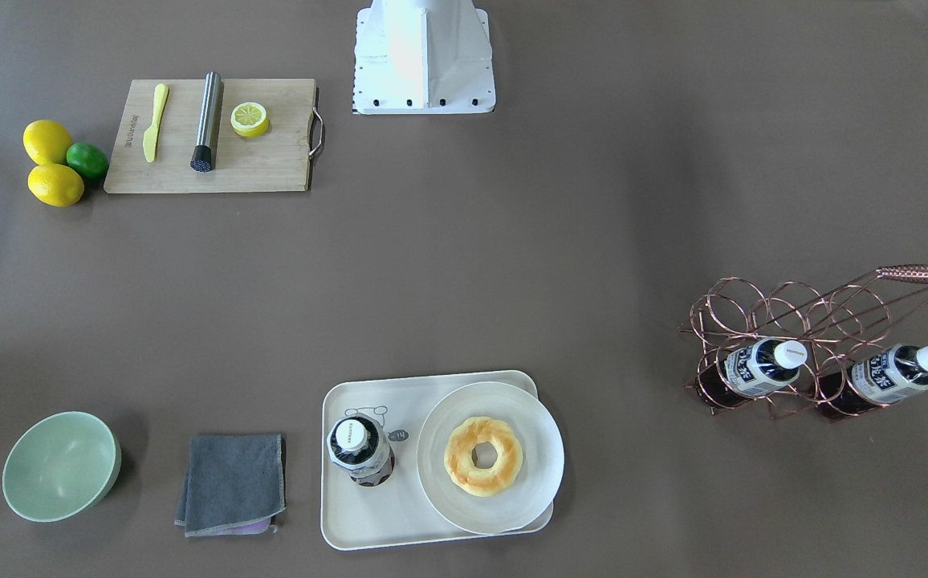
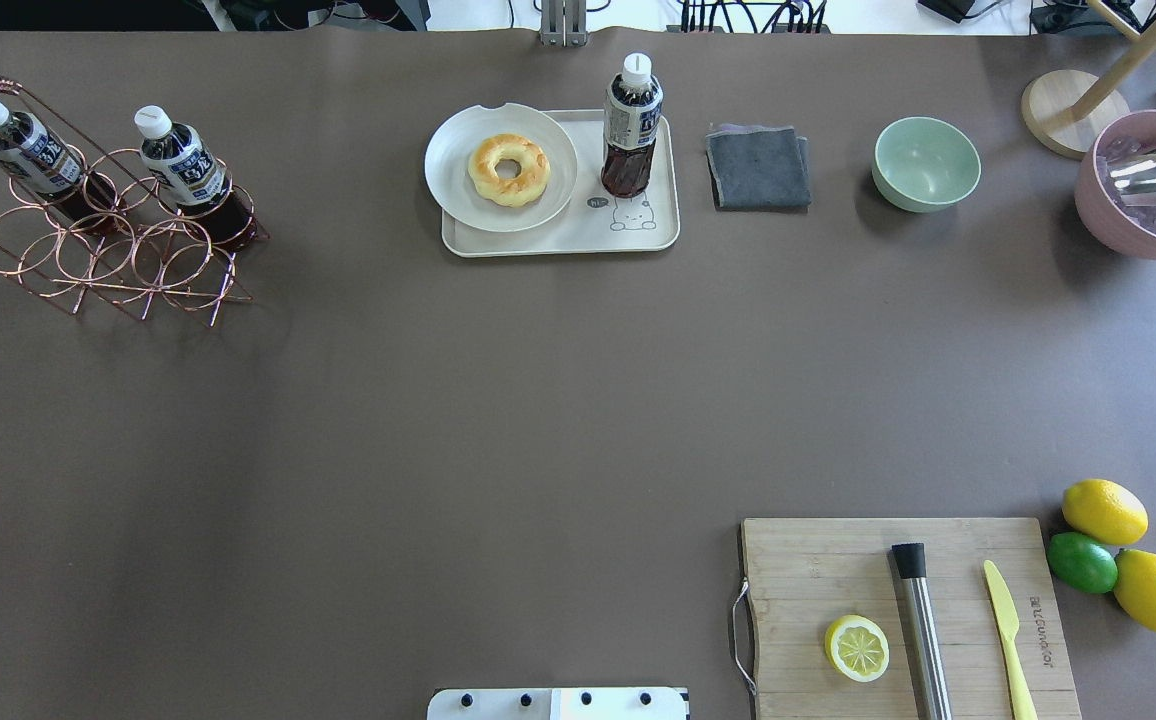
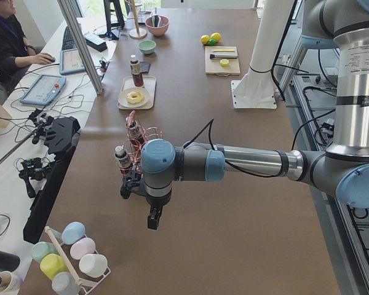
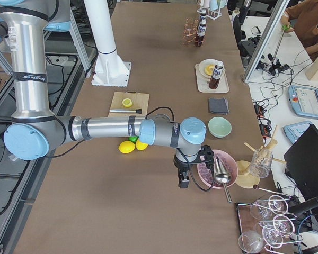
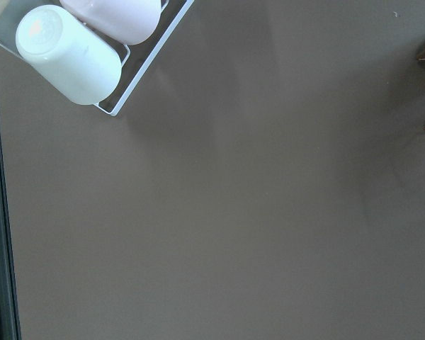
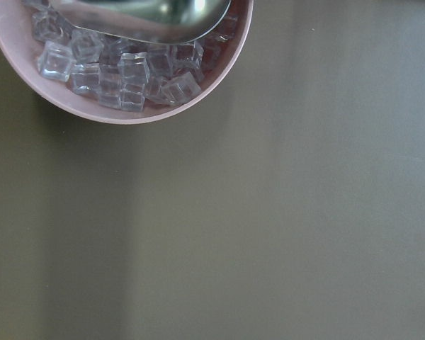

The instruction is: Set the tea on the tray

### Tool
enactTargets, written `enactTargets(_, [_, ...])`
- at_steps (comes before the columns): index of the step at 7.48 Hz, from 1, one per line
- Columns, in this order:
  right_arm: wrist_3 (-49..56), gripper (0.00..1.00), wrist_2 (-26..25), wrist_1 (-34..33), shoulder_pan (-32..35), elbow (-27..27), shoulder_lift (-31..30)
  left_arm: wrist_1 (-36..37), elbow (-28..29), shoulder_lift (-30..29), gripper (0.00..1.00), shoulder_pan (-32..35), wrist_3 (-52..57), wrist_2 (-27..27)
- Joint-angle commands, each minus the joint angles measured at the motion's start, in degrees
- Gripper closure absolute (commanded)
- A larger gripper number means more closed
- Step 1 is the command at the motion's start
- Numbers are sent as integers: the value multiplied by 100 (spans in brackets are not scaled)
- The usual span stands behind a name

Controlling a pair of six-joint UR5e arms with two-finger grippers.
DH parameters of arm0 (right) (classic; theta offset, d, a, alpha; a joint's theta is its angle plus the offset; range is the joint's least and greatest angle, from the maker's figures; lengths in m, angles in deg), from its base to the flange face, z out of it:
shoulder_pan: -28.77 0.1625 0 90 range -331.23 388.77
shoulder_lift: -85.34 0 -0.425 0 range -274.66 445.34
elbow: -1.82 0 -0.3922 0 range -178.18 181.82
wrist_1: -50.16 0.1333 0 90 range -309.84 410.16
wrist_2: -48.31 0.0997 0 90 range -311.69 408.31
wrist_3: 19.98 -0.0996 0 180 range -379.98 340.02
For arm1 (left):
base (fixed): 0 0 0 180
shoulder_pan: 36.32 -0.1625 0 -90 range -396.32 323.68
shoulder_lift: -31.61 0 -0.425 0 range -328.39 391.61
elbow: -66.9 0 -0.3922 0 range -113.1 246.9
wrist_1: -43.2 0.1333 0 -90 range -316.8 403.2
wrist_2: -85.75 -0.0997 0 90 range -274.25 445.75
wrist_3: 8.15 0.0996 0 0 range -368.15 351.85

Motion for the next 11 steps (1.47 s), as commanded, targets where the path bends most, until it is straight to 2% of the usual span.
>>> enactTargets(1, [-254,0,15,4,-31,40,61,-53,-122,21,2,-340,-820,409])
enactTargets(11, [-274,0,41,-13,-22,-4,26,-63,-122,-23,2,-396,-835,404])
